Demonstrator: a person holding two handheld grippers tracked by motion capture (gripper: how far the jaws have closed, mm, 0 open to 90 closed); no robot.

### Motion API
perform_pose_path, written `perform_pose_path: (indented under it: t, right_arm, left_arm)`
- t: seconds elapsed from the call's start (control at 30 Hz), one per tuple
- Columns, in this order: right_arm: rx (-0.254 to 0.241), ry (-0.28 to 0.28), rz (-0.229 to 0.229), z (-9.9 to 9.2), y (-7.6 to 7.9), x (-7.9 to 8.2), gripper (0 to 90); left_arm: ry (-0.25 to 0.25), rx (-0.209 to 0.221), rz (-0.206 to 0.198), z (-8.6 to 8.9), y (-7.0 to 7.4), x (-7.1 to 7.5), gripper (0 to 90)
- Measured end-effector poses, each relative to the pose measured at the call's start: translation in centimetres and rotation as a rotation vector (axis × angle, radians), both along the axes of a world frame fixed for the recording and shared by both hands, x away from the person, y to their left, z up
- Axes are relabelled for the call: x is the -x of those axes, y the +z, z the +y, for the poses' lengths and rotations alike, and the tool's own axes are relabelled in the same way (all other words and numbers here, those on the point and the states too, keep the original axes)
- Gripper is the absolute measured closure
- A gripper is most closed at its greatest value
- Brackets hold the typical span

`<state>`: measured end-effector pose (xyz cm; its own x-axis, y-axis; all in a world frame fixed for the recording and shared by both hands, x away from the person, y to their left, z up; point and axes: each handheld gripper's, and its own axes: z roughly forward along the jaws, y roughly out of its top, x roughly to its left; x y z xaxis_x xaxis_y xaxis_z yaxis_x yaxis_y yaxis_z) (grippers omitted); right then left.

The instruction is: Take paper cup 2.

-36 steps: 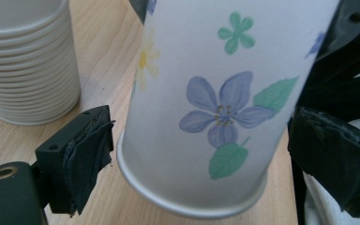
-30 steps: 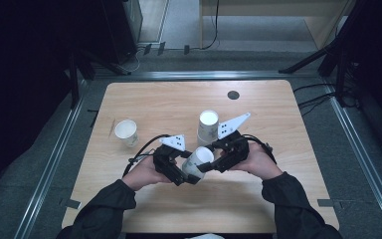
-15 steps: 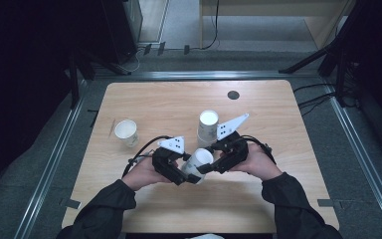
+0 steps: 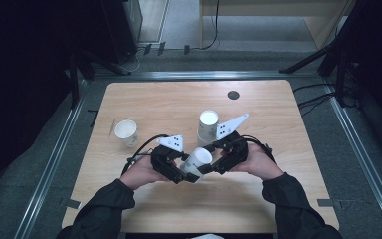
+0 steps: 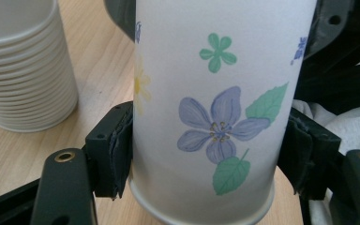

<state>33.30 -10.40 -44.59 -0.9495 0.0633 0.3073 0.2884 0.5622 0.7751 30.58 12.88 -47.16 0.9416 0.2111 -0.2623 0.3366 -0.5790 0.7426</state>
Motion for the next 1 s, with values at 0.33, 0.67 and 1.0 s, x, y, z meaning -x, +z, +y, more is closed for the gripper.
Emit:
perform_pose_path:
  t: [0.33, 0.67, 1.0]
  right_arm:
    - [0.029, -0.015, -0.062, -0.8, -0.1, 0.1, 23.5]
    - [0.064, -0.034, -0.082, -1.1, -0.8, 0.7, 23.9]
    - [0.077, -0.065, -0.096, -1.5, -1.1, 0.6, 24.4]
  left_arm:
    - [0.031, 0.009, 0.031, 1.6, 1.2, -0.7, 28.1]
    - [0.047, -0.052, 0.008, 2.8, 2.6, -1.2, 28.0]
    - [0.022, -0.123, -0.015, 3.0, 3.5, -1.8, 28.0]
